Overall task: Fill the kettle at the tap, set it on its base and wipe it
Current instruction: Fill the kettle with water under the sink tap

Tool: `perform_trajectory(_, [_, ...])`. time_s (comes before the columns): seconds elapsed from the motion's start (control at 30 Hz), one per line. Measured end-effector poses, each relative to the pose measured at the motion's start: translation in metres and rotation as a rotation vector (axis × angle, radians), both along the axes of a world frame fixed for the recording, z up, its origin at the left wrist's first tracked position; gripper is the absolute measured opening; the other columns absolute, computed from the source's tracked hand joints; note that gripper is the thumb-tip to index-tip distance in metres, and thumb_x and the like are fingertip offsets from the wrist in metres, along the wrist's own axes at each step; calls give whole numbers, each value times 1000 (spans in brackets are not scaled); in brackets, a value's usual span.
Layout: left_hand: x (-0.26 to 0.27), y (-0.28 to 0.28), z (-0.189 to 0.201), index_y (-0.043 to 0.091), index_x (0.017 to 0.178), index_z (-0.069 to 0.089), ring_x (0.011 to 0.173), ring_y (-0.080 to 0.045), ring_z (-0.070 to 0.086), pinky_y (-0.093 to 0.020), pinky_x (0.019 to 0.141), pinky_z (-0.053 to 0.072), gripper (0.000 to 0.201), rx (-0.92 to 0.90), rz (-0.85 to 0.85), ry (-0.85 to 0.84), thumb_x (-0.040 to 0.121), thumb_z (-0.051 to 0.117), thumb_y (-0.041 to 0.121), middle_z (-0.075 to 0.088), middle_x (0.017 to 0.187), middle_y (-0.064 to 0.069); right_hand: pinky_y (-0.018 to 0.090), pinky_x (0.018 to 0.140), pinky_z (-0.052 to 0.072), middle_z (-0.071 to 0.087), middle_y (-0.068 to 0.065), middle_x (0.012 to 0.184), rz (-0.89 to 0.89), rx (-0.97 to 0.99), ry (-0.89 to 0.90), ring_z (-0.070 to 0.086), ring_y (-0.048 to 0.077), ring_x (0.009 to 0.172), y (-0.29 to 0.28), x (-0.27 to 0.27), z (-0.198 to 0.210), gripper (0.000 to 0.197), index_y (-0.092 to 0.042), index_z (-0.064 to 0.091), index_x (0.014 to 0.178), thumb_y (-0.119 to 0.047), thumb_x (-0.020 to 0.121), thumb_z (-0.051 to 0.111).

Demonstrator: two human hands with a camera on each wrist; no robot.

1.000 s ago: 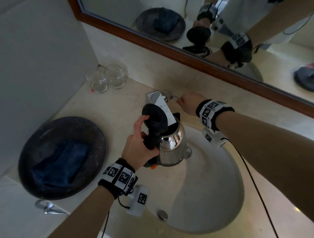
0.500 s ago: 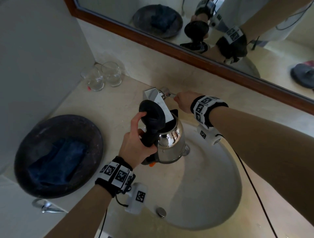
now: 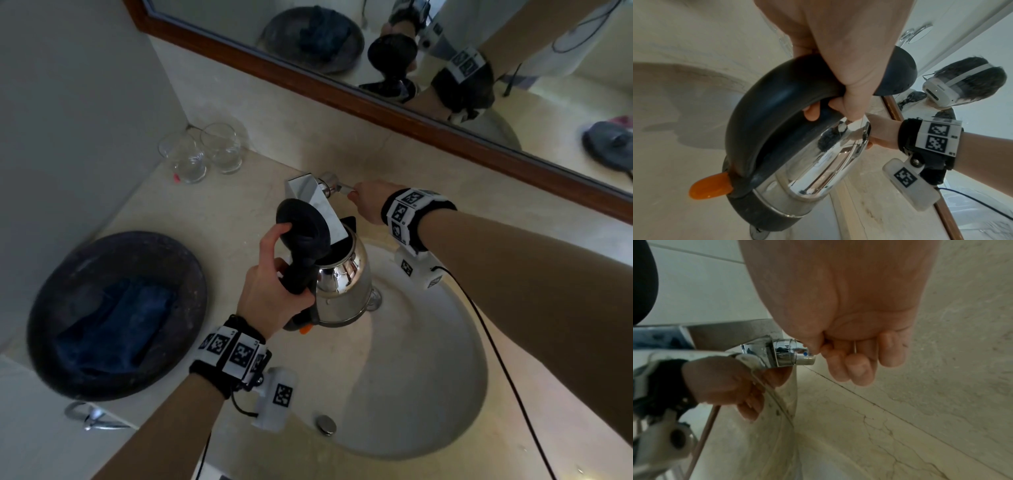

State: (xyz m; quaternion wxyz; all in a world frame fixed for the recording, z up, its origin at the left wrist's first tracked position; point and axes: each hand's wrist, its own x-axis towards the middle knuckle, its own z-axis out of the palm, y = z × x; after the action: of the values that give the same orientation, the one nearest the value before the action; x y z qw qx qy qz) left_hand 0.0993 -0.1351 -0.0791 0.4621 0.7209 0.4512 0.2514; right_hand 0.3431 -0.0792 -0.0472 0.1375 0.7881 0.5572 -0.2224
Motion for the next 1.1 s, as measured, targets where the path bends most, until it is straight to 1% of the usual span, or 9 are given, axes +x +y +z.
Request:
perform_trajectory(0.13, [-1,0,2,47,134,23,58,-15,66,-37,60,59,99,-3,2,-5,63,85,16,68,70,-4,31,72,40,62,15,115,-17,4,18,61,32,101,0,-1,0,33,-7,52,119,-27,103,32])
perform_trajectory(0.23, [-1,1,2,46,135,24,61,-13,66,-35,61,60,98,-4,7,-7,63,85,16,68,72,-4,31,71,39,62,15,115,-21,7,17,60,31,102,-1,-1,1,32,-7,51,121,-26,103,32])
perform_trajectory(0.3, [0,2,2,47,135,24,64,-12,66,-34,61,60,98,-11,16,-15,64,85,16,69,74,-4,31,71,40,61,15,117,-4,3,8,60,31,103,-2,-2,3,32,-6,51,122,-23,103,32])
perform_trajectory(0.4, [1,2,2,46,134,24,61,-14,67,-34,59,59,99,-1,27,-6,64,85,15,68,71,-4,30,72,41,60,16,118,27,-4,4,60,31,103,-2,-2,4,31,-5,51,122,-20,103,32])
perform_trajectory(0.53, [0,3,2,45,135,24,61,-16,67,-38,59,59,99,8,15,-5,63,84,15,68,69,-6,31,70,40,62,14,114,-6,0,14,54,25,85,-1,-1,2,32,-6,53,119,-24,103,33])
perform_trajectory(0.6, [0,3,1,46,135,24,59,-16,67,-39,60,59,99,1,14,0,63,85,15,68,69,-6,31,69,39,62,14,108,-22,0,17,52,24,83,-1,-1,2,32,-6,53,118,-26,103,33])
perform_trajectory(0.77, [-1,2,1,47,134,23,58,-15,66,-35,59,59,99,6,10,-2,63,85,15,67,69,-4,30,70,39,62,14,113,-12,-2,15,53,24,84,-2,-1,3,30,-6,53,117,-24,103,33])
perform_trajectory(0.93, [0,2,0,43,136,24,58,-13,66,-31,58,59,98,-2,8,-14,63,85,18,67,68,-4,29,70,40,62,15,114,17,-8,-2,59,28,91,-3,-3,5,30,-6,54,119,-21,103,34])
perform_trajectory(1.1, [1,2,0,44,135,25,59,-13,66,-33,60,59,97,6,21,-4,64,85,18,68,69,-4,30,69,39,63,15,112,-16,13,12,57,28,87,-3,-4,5,33,-6,55,117,-26,103,32])
